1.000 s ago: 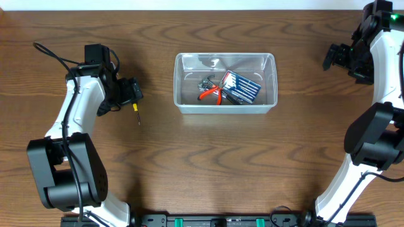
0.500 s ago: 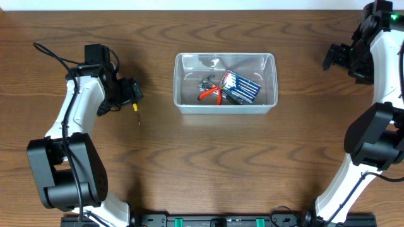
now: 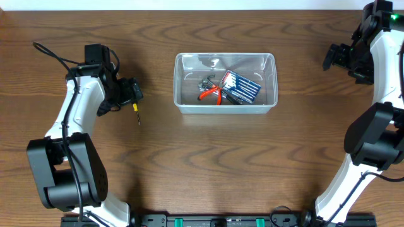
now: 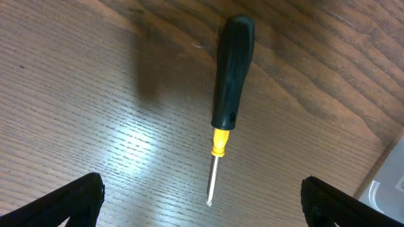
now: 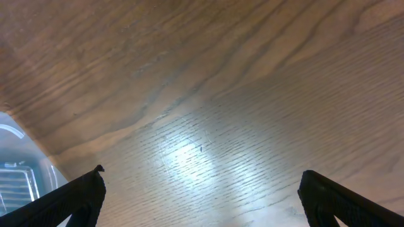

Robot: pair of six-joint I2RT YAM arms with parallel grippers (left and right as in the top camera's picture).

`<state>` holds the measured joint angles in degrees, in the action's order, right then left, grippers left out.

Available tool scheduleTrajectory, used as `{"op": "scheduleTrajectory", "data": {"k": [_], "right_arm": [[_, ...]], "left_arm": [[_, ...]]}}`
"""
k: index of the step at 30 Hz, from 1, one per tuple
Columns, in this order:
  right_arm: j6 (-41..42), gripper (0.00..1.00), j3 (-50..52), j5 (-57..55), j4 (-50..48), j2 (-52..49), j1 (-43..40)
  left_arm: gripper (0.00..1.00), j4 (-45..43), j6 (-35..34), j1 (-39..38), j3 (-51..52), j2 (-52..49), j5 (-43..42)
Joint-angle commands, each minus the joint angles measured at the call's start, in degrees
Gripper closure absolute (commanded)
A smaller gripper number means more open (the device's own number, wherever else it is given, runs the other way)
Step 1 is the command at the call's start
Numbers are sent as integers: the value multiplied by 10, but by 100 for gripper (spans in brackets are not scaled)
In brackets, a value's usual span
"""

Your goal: Pack container

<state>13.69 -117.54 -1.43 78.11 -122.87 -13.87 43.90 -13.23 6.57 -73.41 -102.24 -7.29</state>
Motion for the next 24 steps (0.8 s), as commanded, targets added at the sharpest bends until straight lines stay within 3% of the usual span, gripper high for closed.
{"op": "scheduleTrajectory", "data": {"k": [1,12,17,24], "right_arm": [[10,1,0,0,-1,0,0],[10,1,0,0,-1,0,1],[10,1,0,0,-1,0,1],[10,1,0,0,-1,0,1]], "left_arm": [[1,6,5,0,5,-5,5],[0,8,5,0,5,-5,5],[10,8,5,0,5,-5,5],[11,8,5,0,5,-5,5]]}}
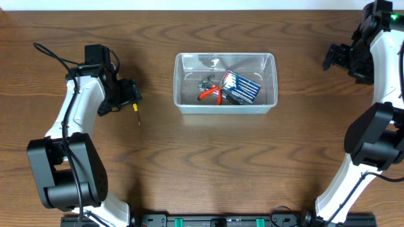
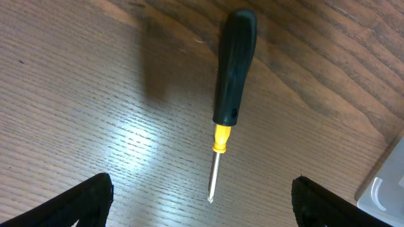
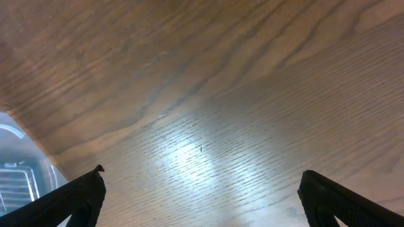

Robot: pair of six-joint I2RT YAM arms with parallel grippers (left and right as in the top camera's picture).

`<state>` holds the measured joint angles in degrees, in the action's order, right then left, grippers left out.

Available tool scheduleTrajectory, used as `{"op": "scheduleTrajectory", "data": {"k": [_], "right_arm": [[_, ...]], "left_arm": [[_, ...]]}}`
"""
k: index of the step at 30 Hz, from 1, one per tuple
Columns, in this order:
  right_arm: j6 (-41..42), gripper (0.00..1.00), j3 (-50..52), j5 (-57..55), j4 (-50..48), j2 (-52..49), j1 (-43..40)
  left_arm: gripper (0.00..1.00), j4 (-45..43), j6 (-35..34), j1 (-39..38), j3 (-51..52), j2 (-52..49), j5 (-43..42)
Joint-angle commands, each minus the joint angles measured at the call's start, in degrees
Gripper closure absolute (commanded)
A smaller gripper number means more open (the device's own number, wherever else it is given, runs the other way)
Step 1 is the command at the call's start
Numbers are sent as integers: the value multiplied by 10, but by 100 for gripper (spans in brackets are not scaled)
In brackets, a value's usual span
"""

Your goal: Pack container

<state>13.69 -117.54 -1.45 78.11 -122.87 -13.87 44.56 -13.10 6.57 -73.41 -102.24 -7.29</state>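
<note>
A screwdriver (image 2: 230,88) with a black handle, a yellow collar and a thin steel tip lies on the wooden table, left of the clear plastic container (image 1: 181,75). Seen from overhead, only the screwdriver's collar and tip (image 1: 136,111) poke out from under my left gripper (image 1: 129,94). In the left wrist view, that left gripper (image 2: 202,197) hangs open over the tool, a finger on either side of its tip and touching nothing. My right gripper (image 1: 334,57) is open and empty at the far right, over bare wood (image 3: 202,126).
Inside the container lie red-handled pliers (image 1: 211,93), a dark blue striped pack (image 1: 243,87) and a small metal piece (image 1: 205,82). A corner of the container (image 2: 385,189) shows at the lower right of the left wrist view, and again at the left edge (image 3: 12,164) of the right wrist view.
My left gripper's fingers stand a little closer together around the screwdriver's tip, and the tool sits slightly higher in the wrist view. The right arm has not moved.
</note>
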Motion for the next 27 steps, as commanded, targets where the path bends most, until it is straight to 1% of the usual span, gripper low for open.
{"op": "scheduleTrajectory", "data": {"k": [1,2,3,27], "right_arm": [[10,1,0,0,-1,0,1],[10,1,0,0,-1,0,1],[10,1,0,0,-1,0,1],[10,1,0,0,-1,0,1]], "left_arm": [[10,1,4,0,5,-5,5],[3,1,4,0,5,-4,5],[2,1,4,0,5,-4,5],[2,-6,5,0,5,-5,5]]}}
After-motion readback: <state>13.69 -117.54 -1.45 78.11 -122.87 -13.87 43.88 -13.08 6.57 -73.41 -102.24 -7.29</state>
